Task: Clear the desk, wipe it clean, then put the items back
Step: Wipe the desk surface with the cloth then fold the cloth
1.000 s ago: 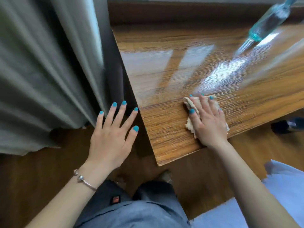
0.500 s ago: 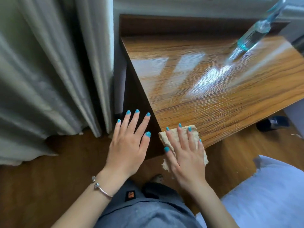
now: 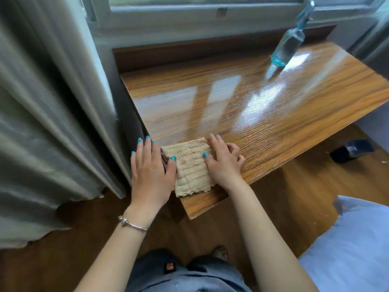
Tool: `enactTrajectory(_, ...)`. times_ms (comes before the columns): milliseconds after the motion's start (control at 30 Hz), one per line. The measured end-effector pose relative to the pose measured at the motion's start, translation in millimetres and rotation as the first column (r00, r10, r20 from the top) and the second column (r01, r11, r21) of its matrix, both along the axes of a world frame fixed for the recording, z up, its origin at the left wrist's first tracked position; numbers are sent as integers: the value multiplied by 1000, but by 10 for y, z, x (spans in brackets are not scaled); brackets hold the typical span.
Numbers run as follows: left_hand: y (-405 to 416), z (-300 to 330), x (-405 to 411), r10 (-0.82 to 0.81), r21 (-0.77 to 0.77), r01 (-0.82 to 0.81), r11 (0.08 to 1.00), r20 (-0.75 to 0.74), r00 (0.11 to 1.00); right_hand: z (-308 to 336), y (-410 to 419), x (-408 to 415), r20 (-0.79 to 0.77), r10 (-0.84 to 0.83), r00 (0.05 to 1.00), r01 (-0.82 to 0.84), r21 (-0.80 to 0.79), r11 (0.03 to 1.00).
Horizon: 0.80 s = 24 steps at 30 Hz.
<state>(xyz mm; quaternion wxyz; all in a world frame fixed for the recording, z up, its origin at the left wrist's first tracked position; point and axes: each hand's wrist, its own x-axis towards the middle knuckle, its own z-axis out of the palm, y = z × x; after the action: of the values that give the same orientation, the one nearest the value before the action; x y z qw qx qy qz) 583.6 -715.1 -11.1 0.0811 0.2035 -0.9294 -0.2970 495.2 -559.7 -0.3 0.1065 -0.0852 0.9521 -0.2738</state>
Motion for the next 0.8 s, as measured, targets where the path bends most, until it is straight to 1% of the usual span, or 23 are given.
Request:
enactTrajectory(33, 6, -29, -48, 46, 13, -46, 999, 6, 999, -18, 32, -49, 6, 48, 999, -48, -34, 998)
enactTrajectory(100, 60, -39, -130, 165, 101, -164, 981, 4, 986, -56, 56, -99, -27, 159, 987, -161, -153, 975)
enactTrajectory(167, 193, 40, -189, 261, 182, -254, 950, -17, 965, -97, 138, -141, -49, 187, 981, -193, -258, 947)
enactTrajectory(233, 362, 183, -246, 297, 300, -270, 915, -47, 954, -111, 300, -198, -39, 188, 981, -187, -420, 888)
enactTrajectory(300, 578, 346, -338, 268, 410, -194, 891, -131, 955, -50, 513, -249, 22, 201, 979, -151, -581, 800)
enactTrajectory(400, 977, 617, -571, 242, 511, -92, 854, -236, 941, 107, 955, -386, 45, 167, 985, -81, -733, 676)
enactTrajectory(433, 1133, 708, -662, 234, 564, -54, 824, -251, 939, 162, 1141, -450, 94, 147, 985, -14, -796, 606)
enactTrajectory(467, 1296, 775, -759, 216, 622, -3, 783, -267, 939, 221, 1345, -517, 166, 144, 976, 70, -856, 512)
enactTrajectory(500, 1479, 834, -856, 191, 679, 59, 731, -287, 939, 264, 1571, -594, 236, 160, 959, 151, -896, 416)
enactTrajectory(533, 1670, 868, -965, 167, 721, 112, 684, -305, 938, 287, 1804, -674, 296, 187, 937, 221, -914, 341)
enactTrajectory(567, 1864, 885, -1074, 144, 747, 150, 647, -313, 939, 304, 2037, -748, 332, 214, 919, 260, -916, 305)
enactTrajectory(633, 2277, 872, -1314, 110, 783, 180, 595, -301, 947, 318, 2480, -872, 338, 224, 914, 262, -914, 310)
enactTrajectory(700, 2689, 813, -1559, 63, 804, 205, 557, -287, 956, 302, 2880, -981, 303, 152, 941, 236, -908, 347)
enactTrajectory(800, 3266, 724, -1939, -37, 778, 275, 565, -309, 950, 300, 3450, -1210, 262, 4, 965, 242, -899, 364)
